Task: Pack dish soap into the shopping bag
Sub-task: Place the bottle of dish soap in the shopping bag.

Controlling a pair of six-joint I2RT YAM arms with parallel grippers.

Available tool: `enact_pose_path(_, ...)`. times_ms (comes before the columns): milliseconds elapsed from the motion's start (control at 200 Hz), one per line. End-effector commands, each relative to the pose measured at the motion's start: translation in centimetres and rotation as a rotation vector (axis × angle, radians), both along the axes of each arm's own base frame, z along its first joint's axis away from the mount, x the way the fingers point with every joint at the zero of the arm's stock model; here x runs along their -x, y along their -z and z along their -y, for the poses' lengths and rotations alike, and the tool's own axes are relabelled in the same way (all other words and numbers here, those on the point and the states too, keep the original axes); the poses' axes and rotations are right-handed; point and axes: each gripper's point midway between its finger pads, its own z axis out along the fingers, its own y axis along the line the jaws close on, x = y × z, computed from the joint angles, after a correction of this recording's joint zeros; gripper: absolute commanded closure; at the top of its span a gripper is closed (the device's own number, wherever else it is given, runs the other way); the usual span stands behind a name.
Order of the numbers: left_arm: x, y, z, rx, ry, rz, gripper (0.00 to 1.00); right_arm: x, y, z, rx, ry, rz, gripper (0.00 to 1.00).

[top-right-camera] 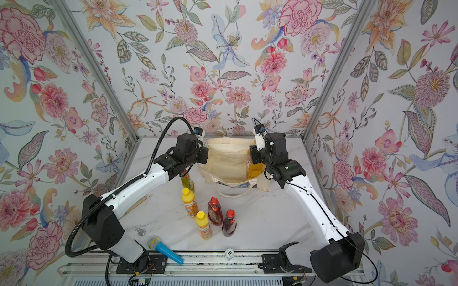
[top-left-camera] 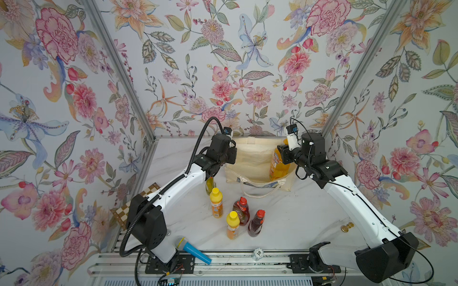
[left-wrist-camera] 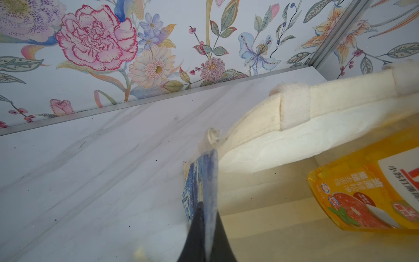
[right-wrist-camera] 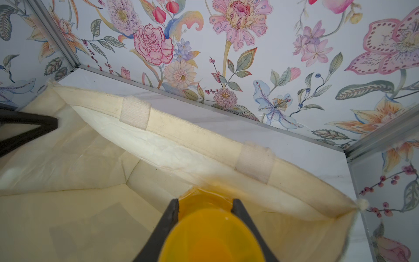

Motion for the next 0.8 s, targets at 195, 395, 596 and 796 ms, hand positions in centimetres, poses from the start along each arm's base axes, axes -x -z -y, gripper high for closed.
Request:
enact_pose_path(195,0.2,-2.6,-0.3,-0.013,-0.01,-0.015,1.0,-1.6,-5.9,-0.6,-0.06,-0.034,0.298,1.0)
enact_pose_path(395,0.0,-2.2,-0.2,-0.019,-0.013,-0.034,1.0,-2.9,-2.7,-0.8,-0.032,-0.021,0.232,1.0)
enact_pose_path(596,-0.2,-1.9,-0.5,-0.028,-0.04,-0.045,1.0,-3.6,0.4,0.0,0.001,0.023,0.183,1.0)
enact_pose_path(796,-0.2,-2.1,-1.1,-0.026,-0.071,-0.047,1.0,-3.9,3.1,0.9,0.004,0.042,0.145,1.0)
